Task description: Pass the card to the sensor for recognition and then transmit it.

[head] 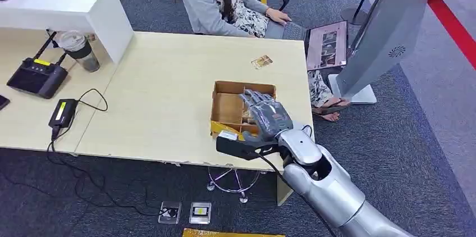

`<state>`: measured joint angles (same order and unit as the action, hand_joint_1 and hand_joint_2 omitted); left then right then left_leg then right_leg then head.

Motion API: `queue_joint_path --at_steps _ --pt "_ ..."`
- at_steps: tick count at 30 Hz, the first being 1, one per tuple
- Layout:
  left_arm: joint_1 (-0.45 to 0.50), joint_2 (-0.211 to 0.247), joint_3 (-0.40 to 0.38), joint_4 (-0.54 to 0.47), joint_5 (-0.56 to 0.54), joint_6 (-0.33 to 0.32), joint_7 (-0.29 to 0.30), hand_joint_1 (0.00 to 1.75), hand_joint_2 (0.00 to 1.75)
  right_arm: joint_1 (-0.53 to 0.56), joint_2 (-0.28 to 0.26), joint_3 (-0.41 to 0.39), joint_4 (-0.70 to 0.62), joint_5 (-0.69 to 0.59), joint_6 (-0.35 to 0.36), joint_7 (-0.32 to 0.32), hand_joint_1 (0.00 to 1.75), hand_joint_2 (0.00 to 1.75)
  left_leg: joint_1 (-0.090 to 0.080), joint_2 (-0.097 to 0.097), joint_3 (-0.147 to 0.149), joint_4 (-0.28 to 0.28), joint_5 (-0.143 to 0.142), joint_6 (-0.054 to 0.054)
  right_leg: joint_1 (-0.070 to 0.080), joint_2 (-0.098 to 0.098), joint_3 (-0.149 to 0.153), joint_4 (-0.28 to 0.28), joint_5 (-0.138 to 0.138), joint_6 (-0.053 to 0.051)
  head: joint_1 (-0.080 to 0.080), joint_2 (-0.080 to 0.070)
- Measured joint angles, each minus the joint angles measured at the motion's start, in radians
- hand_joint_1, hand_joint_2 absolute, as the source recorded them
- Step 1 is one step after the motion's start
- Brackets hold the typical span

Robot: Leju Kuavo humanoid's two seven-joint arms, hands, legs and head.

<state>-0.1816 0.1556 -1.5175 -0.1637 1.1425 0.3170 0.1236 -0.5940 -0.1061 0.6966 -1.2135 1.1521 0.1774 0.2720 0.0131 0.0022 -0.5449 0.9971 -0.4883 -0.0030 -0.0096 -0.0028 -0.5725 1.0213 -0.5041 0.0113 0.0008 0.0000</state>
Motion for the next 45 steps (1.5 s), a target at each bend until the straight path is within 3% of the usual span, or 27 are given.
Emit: queue_joint_path --at_steps 1,2,3,6,7,8,11,25,26,27,28,29,35,41,43,44,45 --pt "0.0 0.0 0.0 0.0 0.0 0.0 0.0 0.0 0.0 0.0 0.0 0.0 0.001 0.0 0.002 0.0 0.31 1.75 0.0 0.0 0.0 0.0 0.0 0.0 0.0 0.0 0.0 0.0 0.0 0.0 0.0 0.0" --pt "0.0 0.0 0.0 0.0 0.0 0.0 0.0 0.0 0.0 0.0 0.0 0.0 0.002 0.0 0.003 0.0 0.93 1.75 0.0 0.0 0.0 0.0 0.0 0.0 0.0 0.0 0.0 0.0 0.0 0.0 0.0 0.0" --pt "0.0 0.0 0.0 0.0 0.0 0.0 0.0 0.0 0.0 -0.001 0.0 0.0 0.002 0.0 0.009 0.002 1.19 1.75 0.0 0.0 0.0 0.0 0.0 0.0 0.0 0.0 0.0 0.0 0.0 0.0 0.0 0.0" --pt "0.0 0.0 0.0 0.0 0.003 0.0 -0.003 0.0 0.0 -0.001 0.0 0.0 0.002 -0.003 0.02 0.008 1.19 1.75 0.0 0.0 0.0 0.0 0.0 0.0 0.0 0.0 0.0 0.0 0.0 0.0 0.0 0.0" --pt "0.0 0.0 0.0 0.0 0.003 0.0 -0.003 0.0 0.0 -0.001 0.0 0.0 0.002 -0.004 0.021 0.009 1.47 1.75 0.0 0.0 0.0 0.0 0.0 0.0 0.0 0.0 0.0 0.0 0.0 0.0 0.0 0.0" --pt "0.0 0.001 0.0 0.0 0.003 0.0 -0.003 0.0 0.0 -0.001 0.0 0.0 0.002 -0.004 0.023 0.009 0.45 1.75 0.0 0.0 0.0 0.0 0.0 0.0 0.0 0.0 0.0 0.0 0.0 0.0 0.0 0.0" --pt "0.0 0.002 0.0 0.0 0.003 -0.001 -0.006 0.0 0.0 -0.001 0.0 0.0 0.002 -0.004 0.026 0.01 0.0 1.75 0.0 0.0 0.0 0.0 0.0 0.0 0.0 0.0 0.0 0.0 0.0 0.0 0.0 0.0" --pt "0.0 0.006 0.0 0.0 0.002 -0.008 -0.011 0.0 0.0 -0.001 -0.002 -0.001 0.017 -0.002 -0.004 0.016 0.03 1.75 0.0 0.0 0.0 0.0 0.0 0.0 0.0 0.0 0.0 0.0 0.0 0.0 0.0 0.0" --pt "0.0 0.006 0.0 0.0 0.002 -0.008 -0.013 0.0 0.0 -0.001 -0.002 -0.001 0.021 0.0 -0.013 0.015 1.5 1.75 0.0 0.0 0.0 0.0 0.0 0.0 0.0 0.0 0.0 0.0 0.0 0.0 0.0 0.0" --pt "0.0 0.007 0.0 0.0 0.002 -0.009 -0.013 0.0 0.0 -0.001 -0.002 0.0 0.027 0.002 -0.025 0.013 0.17 1.75 0.0 0.0 0.0 0.0 0.0 0.0 0.0 0.0 0.0 0.0 0.0 0.0 0.0 0.0" --pt "0.0 0.007 0.0 0.0 0.002 -0.01 -0.014 0.0 0.0 -0.002 -0.002 0.0 0.036 0.003 -0.037 0.008 0.17 1.75 0.0 0.0 0.0 0.0 0.0 0.0 0.0 0.0 0.0 0.0 0.0 0.0 0.0 0.0" --pt "0.0 0.007 0.0 0.0 0.002 -0.01 -0.014 0.0 0.0 -0.002 0.0 0.0 0.047 0.003 -0.049 0.006 0.0 1.75 0.0 0.0 0.0 0.0 0.0 0.0 0.0 0.0 0.0 0.0 0.0 0.0 0.0 0.0" --pt "0.0 0.008 0.0 0.0 0.002 -0.011 -0.02 0.0 0.0 -0.025 0.022 0.0 0.148 0.01 -0.131 -0.021 0.0 1.75 0.0 0.0 0.0 0.0 0.0 0.0 0.0 0.0 0.0 0.0 0.0 0.0 0.0 0.0" --pt "0.0 0.008 0.0 0.0 0.0 -0.011 -0.02 0.0 0.0 -0.031 0.035 0.0 0.209 0.015 -0.146 -0.025 0.0 1.75 0.0 0.0 0.0 0.0 0.0 0.0 0.0 0.0 0.0 0.0 0.0 0.0 0.0 0.0" --pt "0.0 0.008 0.0 0.0 0.0 -0.011 -0.02 0.0 0.0 -0.033 0.043 0.0 0.238 0.016 -0.151 -0.027 0.17 1.75 0.0 0.0 0.0 0.0 0.0 0.0 0.0 0.0 0.0 0.0 0.0 0.0 0.0 0.0" --pt "0.0 0.008 0.0 0.0 0.0 -0.011 -0.02 0.0 0.0 -0.033 0.046 0.001 0.247 0.016 -0.157 -0.03 0.0 1.75 0.0 0.0 0.0 0.0 0.0 0.0 0.0 0.0 0.0 0.0 0.0 0.0 0.0 0.0" --pt "0.0 0.008 0.0 0.0 0.0 -0.011 -0.02 0.0 0.0 -0.034 0.049 0.001 0.256 0.016 -0.163 -0.033 0.0 1.75 0.0 0.0 0.0 0.0 0.0 0.0 0.0 0.0 0.0 0.0 0.0 0.0 0.0 0.0"
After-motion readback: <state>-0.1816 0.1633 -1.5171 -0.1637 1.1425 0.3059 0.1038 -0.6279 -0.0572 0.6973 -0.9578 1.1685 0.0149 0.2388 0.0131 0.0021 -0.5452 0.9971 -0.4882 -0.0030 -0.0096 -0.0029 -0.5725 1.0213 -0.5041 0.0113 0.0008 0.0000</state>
